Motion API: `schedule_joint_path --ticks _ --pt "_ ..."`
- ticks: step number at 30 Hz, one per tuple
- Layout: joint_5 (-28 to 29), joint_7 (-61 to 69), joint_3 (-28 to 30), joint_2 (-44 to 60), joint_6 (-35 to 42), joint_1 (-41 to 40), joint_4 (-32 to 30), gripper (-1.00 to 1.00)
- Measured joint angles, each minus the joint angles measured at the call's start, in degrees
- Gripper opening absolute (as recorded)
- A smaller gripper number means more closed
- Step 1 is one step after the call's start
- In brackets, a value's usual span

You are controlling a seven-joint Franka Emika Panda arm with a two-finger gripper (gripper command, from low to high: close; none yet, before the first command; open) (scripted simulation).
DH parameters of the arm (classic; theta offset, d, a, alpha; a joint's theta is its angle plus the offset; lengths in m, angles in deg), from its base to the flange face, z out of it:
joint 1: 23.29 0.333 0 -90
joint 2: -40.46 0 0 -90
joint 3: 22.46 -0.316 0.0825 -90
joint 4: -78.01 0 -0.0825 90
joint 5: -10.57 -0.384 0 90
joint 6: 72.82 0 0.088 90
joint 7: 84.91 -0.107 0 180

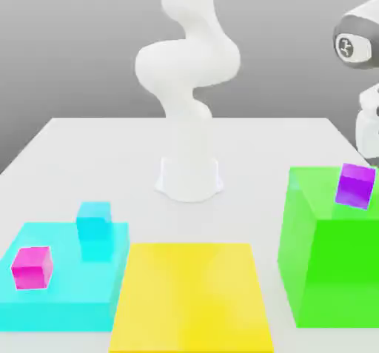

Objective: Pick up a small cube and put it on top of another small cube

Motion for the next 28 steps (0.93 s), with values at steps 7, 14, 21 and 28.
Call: schedule_joint_path --ticks 7,14,21,28 --pt "9.15 6.58 9.99 0.42 2.69 -18.25 0.54 -1.0" --pt "20.01 13.21 19.59 1.37 3.79 -37.13 -1.38 -1.0" --pt "24.45 18.38 22.0 9.41 -3.52 -46.97 -5.21 -1.0" --pt "24.25 18.63 21.78 11.23 -5.67 -46.79 -5.65 1.0"
